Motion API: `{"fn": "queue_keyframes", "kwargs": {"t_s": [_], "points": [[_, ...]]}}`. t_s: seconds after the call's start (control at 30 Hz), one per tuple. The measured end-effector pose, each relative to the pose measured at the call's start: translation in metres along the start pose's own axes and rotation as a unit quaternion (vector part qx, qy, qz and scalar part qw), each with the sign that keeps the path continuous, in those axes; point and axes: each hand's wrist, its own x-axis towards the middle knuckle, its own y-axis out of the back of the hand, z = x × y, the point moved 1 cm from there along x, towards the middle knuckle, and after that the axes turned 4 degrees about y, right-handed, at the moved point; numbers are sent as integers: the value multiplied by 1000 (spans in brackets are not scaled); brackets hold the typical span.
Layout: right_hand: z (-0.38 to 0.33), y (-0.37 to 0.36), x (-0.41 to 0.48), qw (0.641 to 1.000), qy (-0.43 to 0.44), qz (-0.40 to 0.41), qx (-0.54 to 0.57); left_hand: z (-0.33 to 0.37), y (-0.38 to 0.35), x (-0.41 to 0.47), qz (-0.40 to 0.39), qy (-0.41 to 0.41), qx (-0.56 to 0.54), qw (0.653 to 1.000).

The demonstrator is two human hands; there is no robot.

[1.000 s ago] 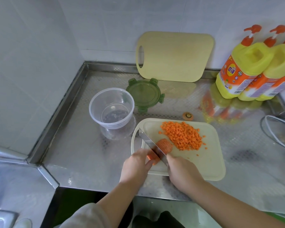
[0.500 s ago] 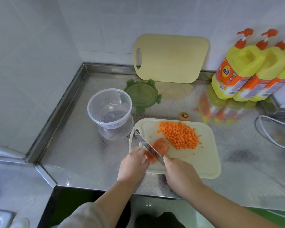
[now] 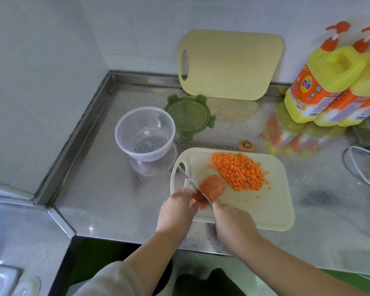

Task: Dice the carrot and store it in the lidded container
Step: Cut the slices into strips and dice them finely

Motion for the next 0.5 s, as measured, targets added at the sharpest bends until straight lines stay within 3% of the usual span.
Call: {"fn": "queue_keyframes", "kwargs": {"t_s": [0.3,0.5], "points": [[8,-1,3,997,-13,18,73,1,4,-3,-1,-9,-6,1000],[8,10,-6,998,-7,44,44,-1,2,-6,0,-13,-19,1000]]}}
